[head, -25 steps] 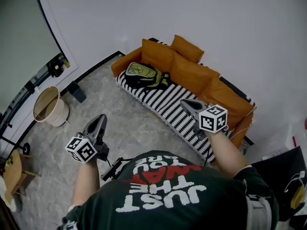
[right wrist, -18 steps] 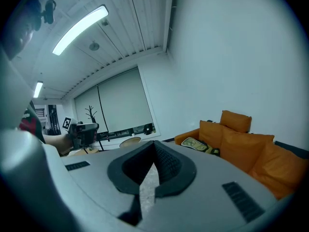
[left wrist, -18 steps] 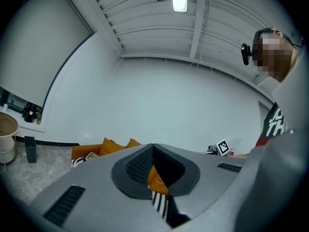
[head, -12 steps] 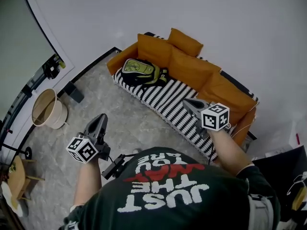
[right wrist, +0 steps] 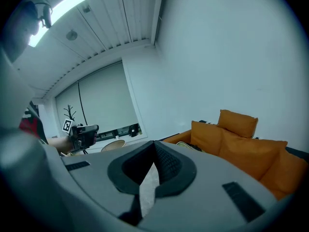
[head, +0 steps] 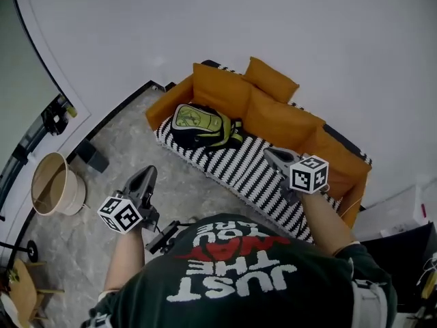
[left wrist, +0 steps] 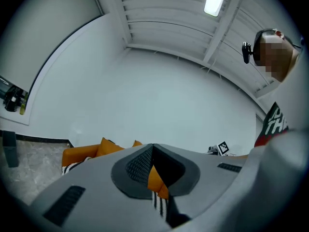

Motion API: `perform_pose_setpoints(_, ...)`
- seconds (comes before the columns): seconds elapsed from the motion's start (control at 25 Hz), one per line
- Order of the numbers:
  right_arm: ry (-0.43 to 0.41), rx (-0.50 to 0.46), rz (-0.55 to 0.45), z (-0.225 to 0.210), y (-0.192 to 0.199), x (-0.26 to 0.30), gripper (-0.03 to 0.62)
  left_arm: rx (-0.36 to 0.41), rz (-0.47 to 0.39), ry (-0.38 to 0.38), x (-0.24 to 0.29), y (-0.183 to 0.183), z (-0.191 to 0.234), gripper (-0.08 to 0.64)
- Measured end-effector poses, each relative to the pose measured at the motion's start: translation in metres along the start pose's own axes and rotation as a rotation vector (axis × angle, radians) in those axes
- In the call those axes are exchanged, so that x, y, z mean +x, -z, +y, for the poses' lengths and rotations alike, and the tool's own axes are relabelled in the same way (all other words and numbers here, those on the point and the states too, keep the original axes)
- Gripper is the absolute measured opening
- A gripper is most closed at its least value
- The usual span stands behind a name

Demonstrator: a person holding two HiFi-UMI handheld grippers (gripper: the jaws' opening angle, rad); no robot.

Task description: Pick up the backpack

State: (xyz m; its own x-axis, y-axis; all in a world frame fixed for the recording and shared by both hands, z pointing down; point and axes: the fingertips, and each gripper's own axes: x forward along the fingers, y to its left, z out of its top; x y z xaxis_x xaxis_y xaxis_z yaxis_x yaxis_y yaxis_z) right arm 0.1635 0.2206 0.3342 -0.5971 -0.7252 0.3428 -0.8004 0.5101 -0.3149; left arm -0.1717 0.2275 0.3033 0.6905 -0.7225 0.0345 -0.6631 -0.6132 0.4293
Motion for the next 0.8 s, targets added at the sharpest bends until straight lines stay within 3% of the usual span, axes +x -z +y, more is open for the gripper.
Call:
perform_pose_setpoints(0.32, 0.048, 0.020, 0.022, -0.006, -0.057, 0.144, 0.028, -0.006, 0.049, 0.055, 0.064, -0.075, 0.151, 0.011)
perform_pose_setpoints(0.6, 0.082, 0.059, 0.085, -0.045, -0.064, 0.213, 0.028, -0.069, 0.088, 0.044, 0.105, -0.077, 0.221, 0.011)
perform_pose_setpoints(0.8, 0.052, 0.082, 0.112, -0.084, -0.067, 0.263, 0.028, -0.086, 0.120, -0.010, 0.137, -0.073, 0.258, 0.011)
